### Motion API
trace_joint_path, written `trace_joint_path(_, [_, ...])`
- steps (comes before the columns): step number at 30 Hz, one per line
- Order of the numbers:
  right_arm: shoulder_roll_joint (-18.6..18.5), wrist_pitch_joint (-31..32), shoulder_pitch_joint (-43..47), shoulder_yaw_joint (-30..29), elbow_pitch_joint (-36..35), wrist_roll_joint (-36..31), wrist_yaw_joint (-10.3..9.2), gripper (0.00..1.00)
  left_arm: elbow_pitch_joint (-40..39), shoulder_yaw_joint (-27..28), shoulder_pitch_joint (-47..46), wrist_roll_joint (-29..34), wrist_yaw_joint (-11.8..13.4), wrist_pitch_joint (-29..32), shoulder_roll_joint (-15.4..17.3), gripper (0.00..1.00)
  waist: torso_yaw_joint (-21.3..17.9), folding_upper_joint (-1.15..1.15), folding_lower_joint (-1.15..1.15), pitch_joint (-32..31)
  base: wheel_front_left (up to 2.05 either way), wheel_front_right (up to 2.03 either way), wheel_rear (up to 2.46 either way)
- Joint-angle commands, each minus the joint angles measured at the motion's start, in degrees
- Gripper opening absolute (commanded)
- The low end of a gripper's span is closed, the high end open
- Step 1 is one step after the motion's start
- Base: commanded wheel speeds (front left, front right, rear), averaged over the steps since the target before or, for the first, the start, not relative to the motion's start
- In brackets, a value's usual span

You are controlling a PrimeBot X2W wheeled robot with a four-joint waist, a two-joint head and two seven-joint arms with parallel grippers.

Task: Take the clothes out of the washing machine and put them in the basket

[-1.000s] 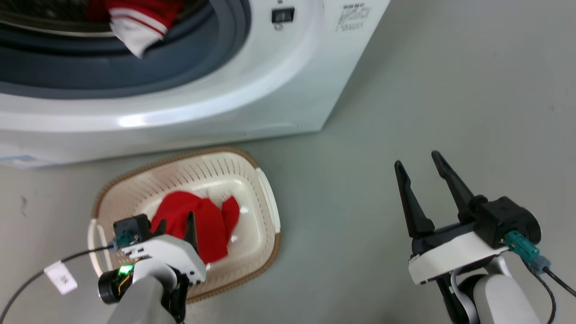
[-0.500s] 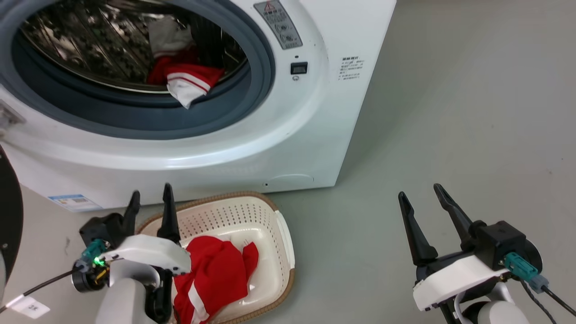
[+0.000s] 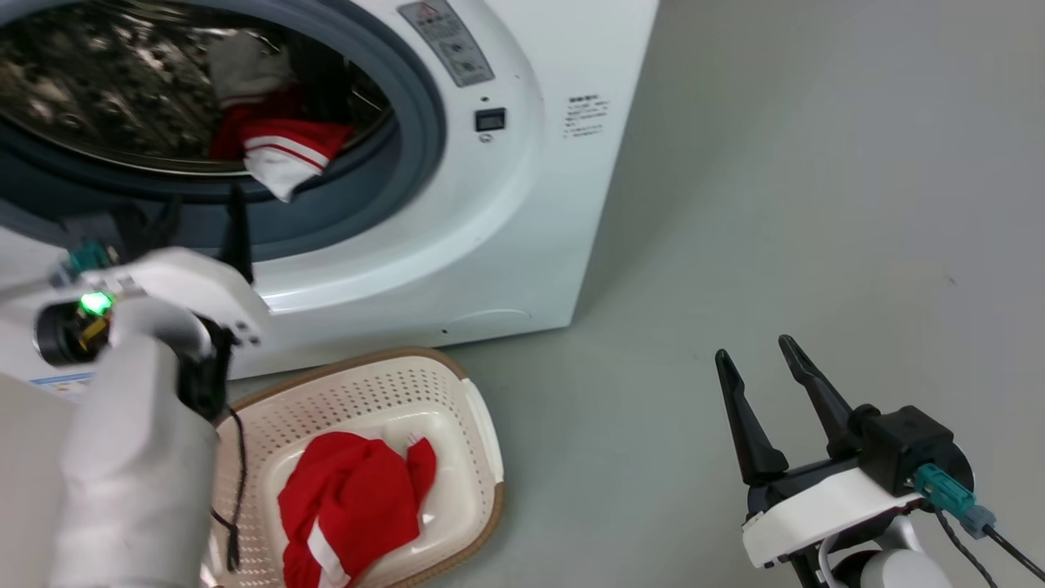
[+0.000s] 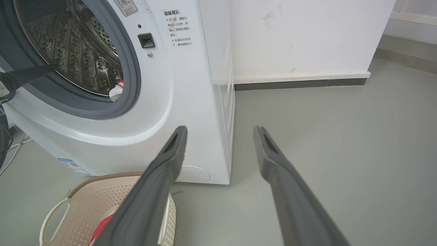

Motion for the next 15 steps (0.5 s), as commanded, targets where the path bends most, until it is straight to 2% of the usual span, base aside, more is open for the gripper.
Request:
trace_joint_path(1, [-0.06,-0.59,-0.65,0.34,0.30,0.64,-0.02,1.00,2.21,-0.33,-3.11,-0.69,-0.11,1.75,1.22,1.00,-1.87,0.00,0.01,1.95,0.00,0.00,0.00])
trace_joint_path(8, [-0.04,-3.01,-2.63,1.69,1.68,2.34,-0.02,1.00,10.79,-1.97,-14.35,-3.13,-0.26,12.02,6.98,1.00,-6.10,0.00,0.01,7.60,0.00,0.00,0.00])
trace_joint_path(15, [-0.03,-5.52,-5.23,3.09,3.55,4.25,-0.02,1.00,14.72,-4.67,-23.64,-5.39,-0.29,24.34,13.11,1.00,-9.65,0.00,0.01,13.83,0.00,0.00,0.00])
